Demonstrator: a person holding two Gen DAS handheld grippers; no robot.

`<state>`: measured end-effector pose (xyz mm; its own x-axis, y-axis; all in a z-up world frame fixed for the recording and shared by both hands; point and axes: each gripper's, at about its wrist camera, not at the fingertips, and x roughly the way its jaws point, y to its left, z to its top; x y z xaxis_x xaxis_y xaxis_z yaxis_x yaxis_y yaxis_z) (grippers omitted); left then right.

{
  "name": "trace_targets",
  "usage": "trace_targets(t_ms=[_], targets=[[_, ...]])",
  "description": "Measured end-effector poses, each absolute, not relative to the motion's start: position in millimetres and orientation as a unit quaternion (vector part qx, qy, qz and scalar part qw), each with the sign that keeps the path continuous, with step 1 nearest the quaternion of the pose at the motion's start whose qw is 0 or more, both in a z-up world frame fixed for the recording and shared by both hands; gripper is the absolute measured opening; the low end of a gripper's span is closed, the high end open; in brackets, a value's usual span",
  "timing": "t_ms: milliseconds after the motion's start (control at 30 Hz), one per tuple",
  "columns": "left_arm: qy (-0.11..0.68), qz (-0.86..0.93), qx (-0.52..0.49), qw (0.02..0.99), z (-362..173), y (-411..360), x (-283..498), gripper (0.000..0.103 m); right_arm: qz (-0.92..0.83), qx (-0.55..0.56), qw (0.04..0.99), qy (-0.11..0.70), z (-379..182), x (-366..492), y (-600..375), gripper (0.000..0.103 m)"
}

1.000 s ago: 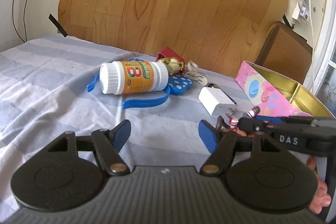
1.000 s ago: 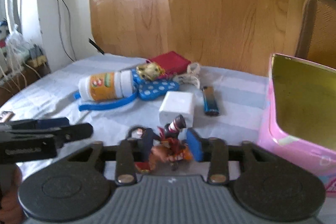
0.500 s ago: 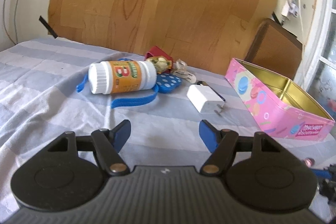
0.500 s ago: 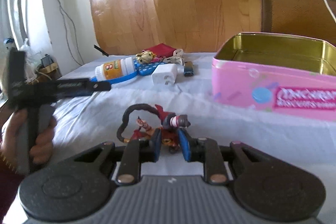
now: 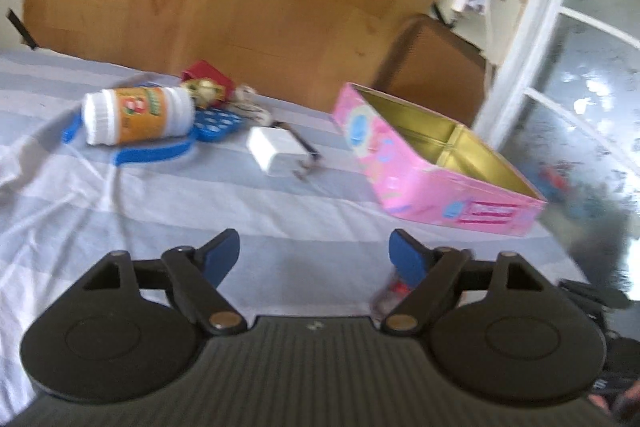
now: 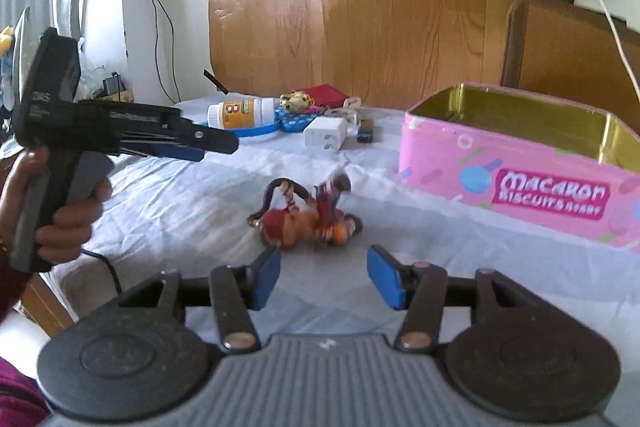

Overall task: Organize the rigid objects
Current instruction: 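Grasp the red toy figurine with the left tool, then carry the figurine into the pink tin and open the left tool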

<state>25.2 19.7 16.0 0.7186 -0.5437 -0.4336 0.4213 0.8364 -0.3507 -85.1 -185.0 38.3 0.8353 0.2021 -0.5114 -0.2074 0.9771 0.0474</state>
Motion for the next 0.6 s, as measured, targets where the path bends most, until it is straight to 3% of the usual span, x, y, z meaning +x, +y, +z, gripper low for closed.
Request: trace_targets(t_ms=[167, 400, 500, 600], targets=[[0.276, -0.312, -0.105, 0.903, 19, -1, 18, 0.084, 0.11, -0.016, 0.958, 0.264, 39, -77, -186, 0.054], [0.302, -0.326, -0.077, 0.892, 9, -30, 25, 0.092, 0.149, -0.052, 0.945, 0.287, 29, -50, -180, 0.061], [0.316, -0.338, -0.069, 0.884, 2, -42, 30, 0.092, 0.17, -0.083, 0.936, 0.298, 25, -36, -173, 0.085], [0.332, -0.344, -0.056, 0.877, -7, -54, 34, 0.087, 0.178, -0.115, 0.932, 0.295, 23, -23, -164, 0.083]])
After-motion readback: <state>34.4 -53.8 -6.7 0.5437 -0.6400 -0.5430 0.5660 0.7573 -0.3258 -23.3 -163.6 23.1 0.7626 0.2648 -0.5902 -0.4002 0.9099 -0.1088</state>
